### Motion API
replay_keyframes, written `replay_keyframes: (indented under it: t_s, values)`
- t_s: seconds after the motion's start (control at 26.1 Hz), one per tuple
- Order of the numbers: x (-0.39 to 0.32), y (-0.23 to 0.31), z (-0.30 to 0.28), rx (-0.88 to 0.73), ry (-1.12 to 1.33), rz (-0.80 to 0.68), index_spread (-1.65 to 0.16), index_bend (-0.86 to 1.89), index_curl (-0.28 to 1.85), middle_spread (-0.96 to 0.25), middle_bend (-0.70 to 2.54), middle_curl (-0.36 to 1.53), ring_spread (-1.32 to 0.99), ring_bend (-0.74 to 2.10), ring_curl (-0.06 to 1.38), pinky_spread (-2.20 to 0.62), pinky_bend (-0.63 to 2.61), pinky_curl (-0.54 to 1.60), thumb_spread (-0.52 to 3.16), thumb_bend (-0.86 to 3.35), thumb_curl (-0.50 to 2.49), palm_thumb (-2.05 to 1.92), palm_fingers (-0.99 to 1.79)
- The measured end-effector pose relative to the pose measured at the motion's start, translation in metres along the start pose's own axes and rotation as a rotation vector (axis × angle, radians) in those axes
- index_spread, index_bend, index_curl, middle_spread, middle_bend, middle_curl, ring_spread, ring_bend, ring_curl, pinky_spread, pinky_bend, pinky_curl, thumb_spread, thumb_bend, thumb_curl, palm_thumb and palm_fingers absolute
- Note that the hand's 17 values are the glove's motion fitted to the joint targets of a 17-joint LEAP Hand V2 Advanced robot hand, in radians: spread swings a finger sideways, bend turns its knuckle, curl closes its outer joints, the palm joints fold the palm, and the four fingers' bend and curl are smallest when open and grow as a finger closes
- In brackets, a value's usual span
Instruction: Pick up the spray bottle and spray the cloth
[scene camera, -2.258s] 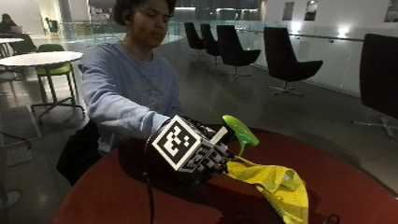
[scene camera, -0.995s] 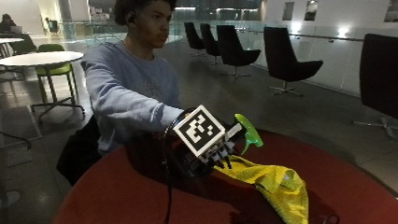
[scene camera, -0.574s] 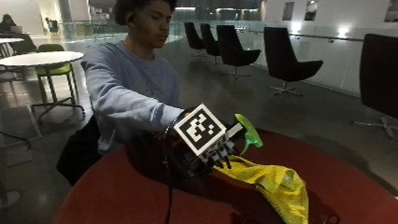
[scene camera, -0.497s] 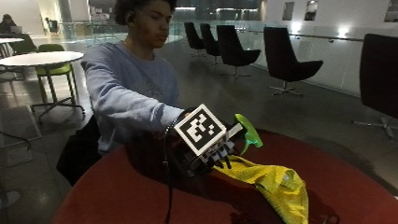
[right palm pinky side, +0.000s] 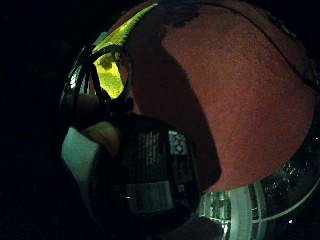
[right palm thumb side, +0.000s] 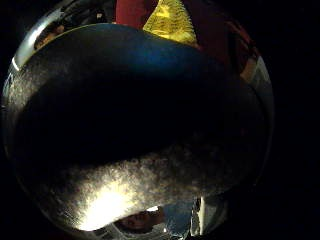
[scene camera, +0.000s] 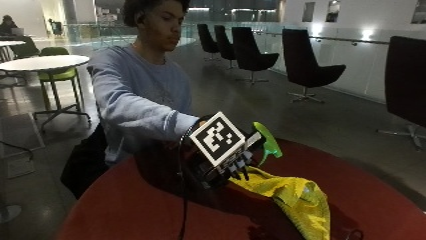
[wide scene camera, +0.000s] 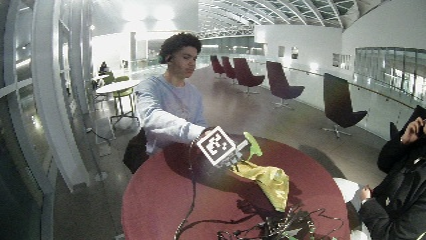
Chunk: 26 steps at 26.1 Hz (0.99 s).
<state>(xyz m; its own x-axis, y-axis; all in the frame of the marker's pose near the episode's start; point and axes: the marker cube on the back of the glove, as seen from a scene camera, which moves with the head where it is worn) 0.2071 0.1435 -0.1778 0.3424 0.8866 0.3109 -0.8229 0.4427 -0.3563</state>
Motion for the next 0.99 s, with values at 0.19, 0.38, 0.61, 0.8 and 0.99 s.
replay_keyframes:
  t_s: [0.19, 0.38, 0.61, 0.8, 0.99]
  values:
    - [-0.015, 0.006, 0.003, 0.07, -0.101, -0.148, -0.24, 0.2, 0.62, -0.11, 0.39, 0.49, -0.08, 0.43, 0.39, 0.15, 0.17, 0.28, 0.45, -0.03, 0.72, 1.04, 1.18]
    - [-0.044, 0.025, 0.021, 0.098, -0.274, -0.4, -0.23, 0.2, 0.62, -0.11, 0.39, 0.5, -0.08, 0.43, 0.39, 0.16, 0.16, 0.28, 0.45, -0.03, 0.72, 1.04, 1.17]
    - [-0.103, 0.042, 0.075, 0.095, -0.405, -0.718, -0.23, 0.2, 0.62, -0.11, 0.39, 0.5, -0.08, 0.43, 0.39, 0.17, 0.17, 0.28, 0.45, -0.03, 0.72, 1.04, 1.17]
    - [-0.158, 0.048, 0.154, 0.01, -0.439, -0.873, -0.23, 0.21, 0.63, -0.11, 0.38, 0.5, -0.08, 0.43, 0.39, 0.17, 0.16, 0.27, 0.48, -0.04, 0.71, 1.02, 1.15]
    - [-0.193, 0.042, 0.206, -0.008, -0.472, -0.891, -0.24, 0.2, 0.63, -0.1, 0.37, 0.5, -0.08, 0.43, 0.39, 0.17, 0.16, 0.27, 0.51, -0.04, 0.7, 0.99, 1.15]
